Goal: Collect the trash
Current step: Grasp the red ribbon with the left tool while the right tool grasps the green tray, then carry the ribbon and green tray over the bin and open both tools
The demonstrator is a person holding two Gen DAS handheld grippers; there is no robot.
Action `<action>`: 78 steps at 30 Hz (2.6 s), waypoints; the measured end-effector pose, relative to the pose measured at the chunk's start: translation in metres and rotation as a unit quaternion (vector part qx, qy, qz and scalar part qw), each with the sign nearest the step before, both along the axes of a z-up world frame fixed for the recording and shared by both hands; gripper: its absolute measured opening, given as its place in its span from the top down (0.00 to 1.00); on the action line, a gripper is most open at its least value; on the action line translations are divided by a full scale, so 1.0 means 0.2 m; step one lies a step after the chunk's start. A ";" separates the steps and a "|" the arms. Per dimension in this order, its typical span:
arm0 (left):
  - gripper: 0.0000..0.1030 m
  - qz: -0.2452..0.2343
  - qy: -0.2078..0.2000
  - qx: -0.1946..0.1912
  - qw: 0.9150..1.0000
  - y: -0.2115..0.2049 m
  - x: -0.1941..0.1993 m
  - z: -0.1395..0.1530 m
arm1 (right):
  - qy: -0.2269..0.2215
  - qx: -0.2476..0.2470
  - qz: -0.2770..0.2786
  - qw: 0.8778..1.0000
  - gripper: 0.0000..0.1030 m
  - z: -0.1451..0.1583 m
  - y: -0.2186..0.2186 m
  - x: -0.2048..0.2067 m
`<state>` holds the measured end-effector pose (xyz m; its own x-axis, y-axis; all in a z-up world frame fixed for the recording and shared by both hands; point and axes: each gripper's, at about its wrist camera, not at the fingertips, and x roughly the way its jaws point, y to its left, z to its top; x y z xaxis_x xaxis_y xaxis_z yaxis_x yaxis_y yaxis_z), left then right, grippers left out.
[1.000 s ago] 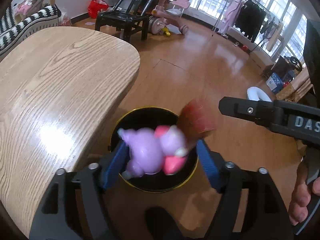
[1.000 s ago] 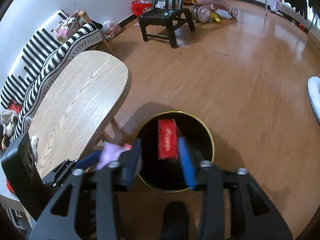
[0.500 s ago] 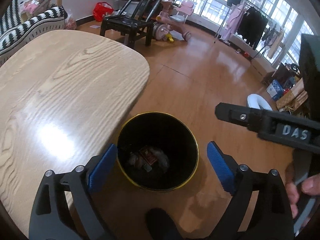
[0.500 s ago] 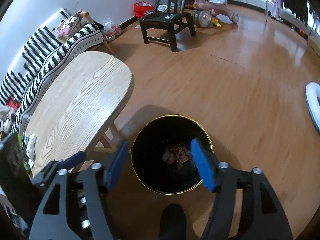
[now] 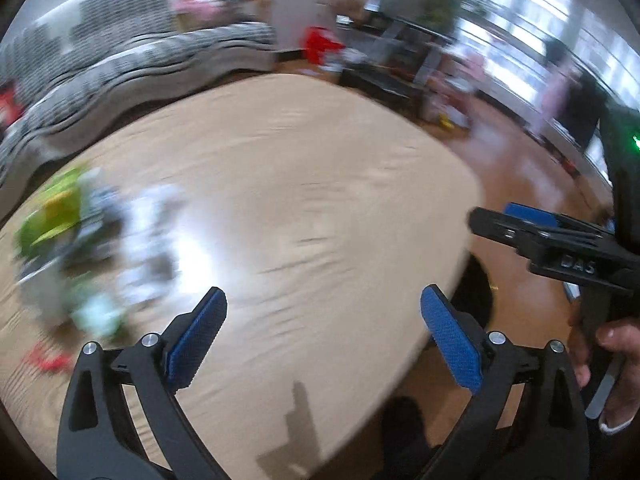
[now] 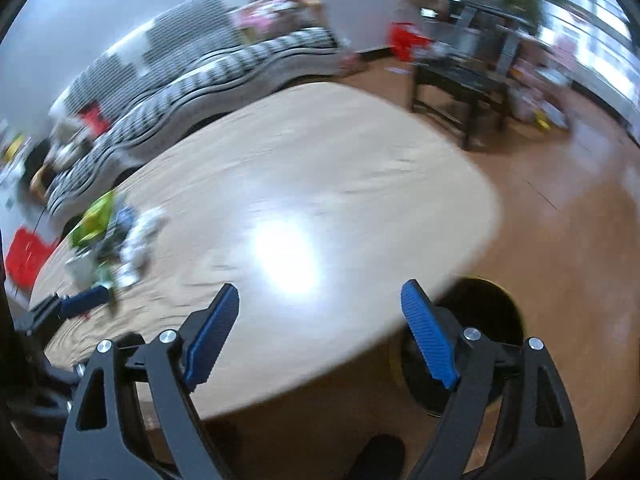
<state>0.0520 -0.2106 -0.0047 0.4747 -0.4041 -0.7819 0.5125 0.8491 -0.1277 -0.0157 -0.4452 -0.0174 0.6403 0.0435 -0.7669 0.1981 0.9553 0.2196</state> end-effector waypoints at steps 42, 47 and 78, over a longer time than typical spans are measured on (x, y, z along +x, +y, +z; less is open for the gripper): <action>0.09 0.302 0.093 0.031 0.948 1.25 0.37 -0.37 | 0.047 -0.081 0.292 0.952 0.65 -0.32 1.51 0.63; 0.19 0.293 0.070 0.056 0.952 1.18 0.40 -0.37 | 0.035 -0.071 0.286 0.955 0.65 -0.26 1.45 0.59; 0.88 0.187 -0.009 0.034 0.982 0.78 0.21 -0.07 | -0.008 -0.045 0.184 0.982 0.65 -0.04 0.84 0.34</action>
<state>0.0940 -0.0537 -0.0182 0.5934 -0.1450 -0.7917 0.1642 0.9848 -0.0573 0.0516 -0.2765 -0.0246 0.6058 0.2071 -0.7682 -0.1666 0.9771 0.1320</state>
